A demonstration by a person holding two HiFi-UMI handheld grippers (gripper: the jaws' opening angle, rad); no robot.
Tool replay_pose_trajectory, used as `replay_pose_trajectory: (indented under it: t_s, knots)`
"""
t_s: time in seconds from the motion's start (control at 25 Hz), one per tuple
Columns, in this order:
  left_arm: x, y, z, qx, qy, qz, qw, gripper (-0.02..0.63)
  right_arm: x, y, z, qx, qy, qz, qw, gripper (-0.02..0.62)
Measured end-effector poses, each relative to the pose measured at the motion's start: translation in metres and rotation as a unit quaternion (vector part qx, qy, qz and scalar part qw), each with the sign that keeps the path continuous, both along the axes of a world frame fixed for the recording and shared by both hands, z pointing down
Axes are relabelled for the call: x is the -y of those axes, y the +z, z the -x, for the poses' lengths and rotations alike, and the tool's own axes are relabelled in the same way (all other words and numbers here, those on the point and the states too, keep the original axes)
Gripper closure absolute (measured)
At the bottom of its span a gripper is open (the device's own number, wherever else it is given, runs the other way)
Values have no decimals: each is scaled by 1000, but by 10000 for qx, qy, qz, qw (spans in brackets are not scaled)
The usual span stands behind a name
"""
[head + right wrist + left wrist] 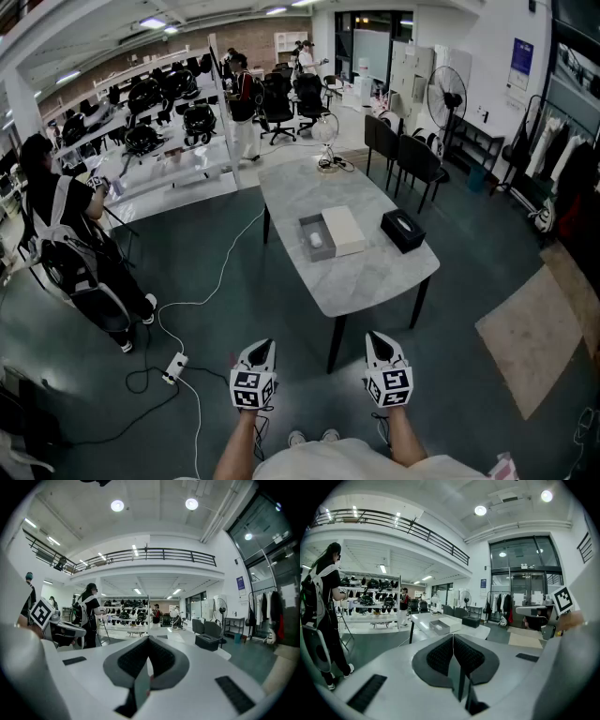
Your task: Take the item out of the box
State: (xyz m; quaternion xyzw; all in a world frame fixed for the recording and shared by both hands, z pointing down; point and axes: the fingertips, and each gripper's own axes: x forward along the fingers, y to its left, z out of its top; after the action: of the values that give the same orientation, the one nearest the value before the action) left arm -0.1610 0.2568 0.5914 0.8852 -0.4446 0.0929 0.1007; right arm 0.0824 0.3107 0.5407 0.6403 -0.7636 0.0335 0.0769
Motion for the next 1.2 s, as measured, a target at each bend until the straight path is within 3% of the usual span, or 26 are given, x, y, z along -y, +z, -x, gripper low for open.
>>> replay_pose_trajectory:
  t_s: [0.32, 0.48, 0.52, 0.64, 0.68, 1.2]
  knots:
    - [-6, 2, -4, 4, 32, 53, 10000, 591, -4, 3, 2, 22, -49, 48, 10000, 595]
    - [-11, -1, 0, 21, 17, 99, 9999, 591, -9, -4, 10, 292, -276, -65, 9992, 594]
    - [-12, -1, 1, 22, 11, 105, 9999, 591, -10, -4, 13, 365, -362, -76, 9986, 567]
    - [-16, 1, 2, 20, 10, 110, 9999, 591, -11, -1, 19, 407, -525, -36, 9978, 387]
    - [-17, 1, 2, 19, 12, 110, 9999, 591, -12, 0, 19, 371, -526, -18, 9979, 379]
    - [-33, 3, -8, -9, -51, 148, 9999, 591, -24, 5, 11, 282, -635, 98, 9975, 374]
